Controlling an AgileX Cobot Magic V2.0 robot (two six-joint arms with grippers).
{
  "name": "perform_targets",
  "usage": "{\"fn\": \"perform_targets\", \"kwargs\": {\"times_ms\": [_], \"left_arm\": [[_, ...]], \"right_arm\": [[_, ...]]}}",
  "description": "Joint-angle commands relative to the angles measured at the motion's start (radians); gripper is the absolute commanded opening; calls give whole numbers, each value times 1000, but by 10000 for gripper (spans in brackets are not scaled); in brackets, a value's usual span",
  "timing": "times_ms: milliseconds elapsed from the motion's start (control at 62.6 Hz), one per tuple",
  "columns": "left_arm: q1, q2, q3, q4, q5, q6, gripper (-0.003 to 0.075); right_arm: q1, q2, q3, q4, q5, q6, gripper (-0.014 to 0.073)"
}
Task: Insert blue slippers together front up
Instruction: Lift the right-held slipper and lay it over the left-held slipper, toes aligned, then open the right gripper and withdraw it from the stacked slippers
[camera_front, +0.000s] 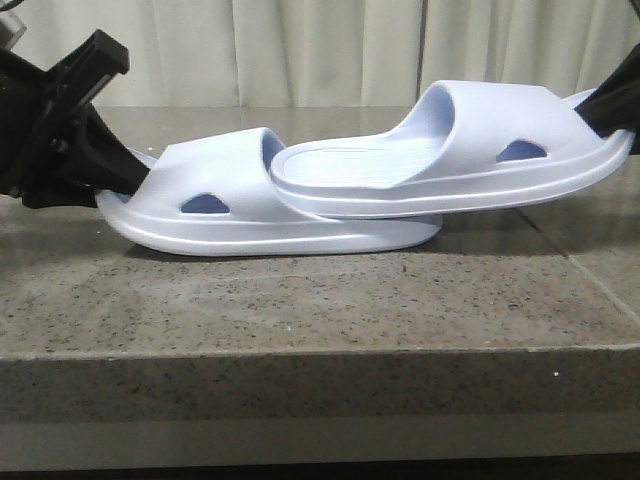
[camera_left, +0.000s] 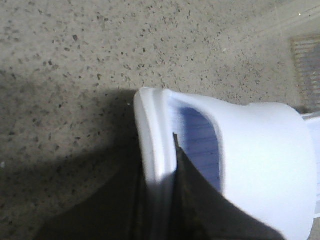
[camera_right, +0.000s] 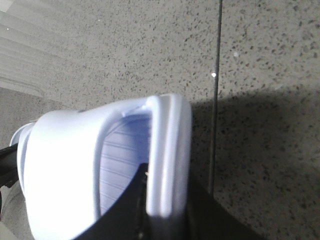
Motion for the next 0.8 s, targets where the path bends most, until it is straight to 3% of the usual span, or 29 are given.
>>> {"fn": "perform_targets", "kwargs": {"times_ms": [0, 224, 479, 783], "left_arm": [[-24, -30, -30, -23, 27, 4, -20], [-33, -30, -46, -26, 13, 4, -20], [-74, -30, -50, -34, -5, 4, -20], [-74, -30, -50, -38, 7, 4, -20]], "right_arm": [[34, -37, -18, 50, -11, -16, -67], [177, -36, -18, 81, -94, -16, -67], [421, 6, -18, 193, -235, -16, -67], [468, 37, -18, 198, -238, -18, -67]]}}
